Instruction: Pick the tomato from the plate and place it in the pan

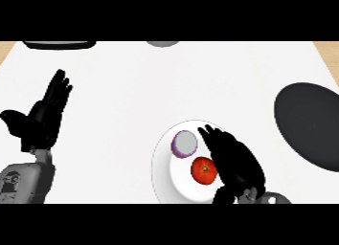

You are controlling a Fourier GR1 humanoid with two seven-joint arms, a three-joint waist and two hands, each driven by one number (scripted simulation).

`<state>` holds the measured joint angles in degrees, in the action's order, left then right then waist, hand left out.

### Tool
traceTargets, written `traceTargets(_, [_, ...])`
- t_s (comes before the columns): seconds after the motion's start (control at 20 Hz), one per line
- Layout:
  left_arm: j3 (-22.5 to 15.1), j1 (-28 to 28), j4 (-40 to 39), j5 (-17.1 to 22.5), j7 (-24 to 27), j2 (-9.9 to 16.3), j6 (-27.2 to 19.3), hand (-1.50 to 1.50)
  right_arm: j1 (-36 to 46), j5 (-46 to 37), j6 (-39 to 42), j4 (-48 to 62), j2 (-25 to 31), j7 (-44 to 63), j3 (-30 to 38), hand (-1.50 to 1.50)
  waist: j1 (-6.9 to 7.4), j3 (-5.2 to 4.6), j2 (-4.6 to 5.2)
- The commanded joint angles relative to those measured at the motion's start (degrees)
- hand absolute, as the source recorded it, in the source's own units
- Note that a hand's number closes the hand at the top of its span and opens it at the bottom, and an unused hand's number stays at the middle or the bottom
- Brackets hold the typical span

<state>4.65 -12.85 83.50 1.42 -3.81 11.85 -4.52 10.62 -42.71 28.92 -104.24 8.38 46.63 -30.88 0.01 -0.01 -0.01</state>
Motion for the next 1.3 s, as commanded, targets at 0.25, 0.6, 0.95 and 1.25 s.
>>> traceTargets(0.25, [1.0,-1.5,2.3,-0.6,-3.0,0.2,0.7,0.0,2.0,-4.3,-2.3,12.4,-1.8,-8.8,2.7,-1.5,0.11,0.02,0.03])
traceTargets(0.6, [0.2,5.3,6.7,-1.1,-1.4,-0.8,2.0,0.0,-0.6,-8.4,-1.1,12.9,-5.9,-5.0,-0.7,-1.5,0.28,0.01,-0.06])
traceTargets(0.95, [3.6,-2.1,-2.0,0.3,0.3,0.3,3.7,0.0,0.6,-8.5,-0.5,18.4,-6.6,-10.1,2.5,-1.5,0.02,0.01,0.03])
traceTargets(1.25, [4.2,-2.8,0.0,0.5,-2.7,1.4,3.8,0.0,-0.3,-11.0,-2.0,19.1,-6.1,-15.9,-2.2,1.5,0.07,0.01,0.0])
